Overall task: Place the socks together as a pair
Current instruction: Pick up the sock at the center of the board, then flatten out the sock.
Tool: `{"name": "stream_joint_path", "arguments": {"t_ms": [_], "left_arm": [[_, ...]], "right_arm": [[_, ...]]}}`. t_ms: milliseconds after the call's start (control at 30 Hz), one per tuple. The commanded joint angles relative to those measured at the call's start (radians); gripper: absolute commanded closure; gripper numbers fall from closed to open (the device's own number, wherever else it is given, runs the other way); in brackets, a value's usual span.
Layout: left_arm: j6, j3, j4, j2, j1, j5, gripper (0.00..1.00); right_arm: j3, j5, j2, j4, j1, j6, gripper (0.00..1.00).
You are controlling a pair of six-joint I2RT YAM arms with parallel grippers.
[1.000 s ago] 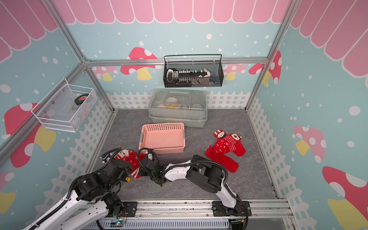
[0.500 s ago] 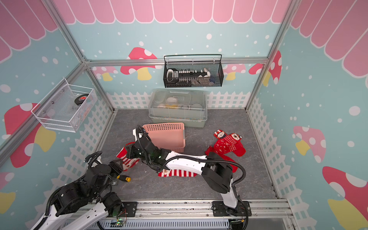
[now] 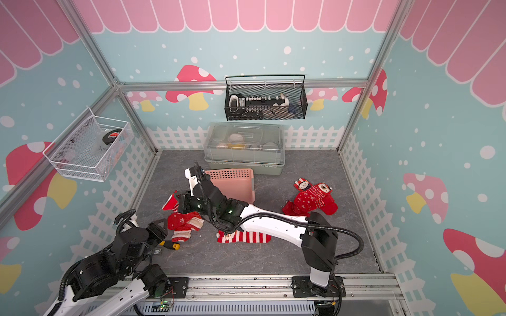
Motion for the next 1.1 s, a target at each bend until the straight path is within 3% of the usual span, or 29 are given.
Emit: {"name": "stream_joint_path", "arguments": {"t_ms": [0,133,267,433,600,833,1000,1067], "left_arm": [[0.034,0.012,0.034,0.019,0.005,0.035,0.35],[0.120,-0.026,0.159,0.024,0.005,0.134,0.35],[0.278,-0.099,0.384,0.010,0.005,0.315,0.33],[0.487,-0.125,0.546,0.033,0.000,0.441,0.31],[0.678,-0.133,0.639,0.024,-0.023,0.502,0.33],[0.990,-0.111,0.702,-0.006,-0.036,0.459,0.32],[1.133,-0.123,0.777,-0.004,-0.036,0.520,0.37],[1.190,-0.146,0.841,-0.003,-0.036,0.602,0.37]], "right_arm": [[-0.080,0.068,-0.078,-0.011,0.001,-0.011,1.00],[-0.184,0.090,-0.165,0.023,0.001,0.025,1.00],[-0.258,0.115,-0.235,0.029,0.001,0.046,1.00],[-0.312,0.168,-0.319,0.005,0.000,0.046,1.00],[-0.335,0.200,-0.387,-0.013,0.001,0.031,1.00],[-0.330,0.221,-0.452,-0.043,0.000,0.002,1.00],[-0.330,0.179,-0.479,-0.042,0.000,-0.008,1.00],[-0.331,0.166,-0.482,-0.041,0.000,-0.008,1.00]]}}
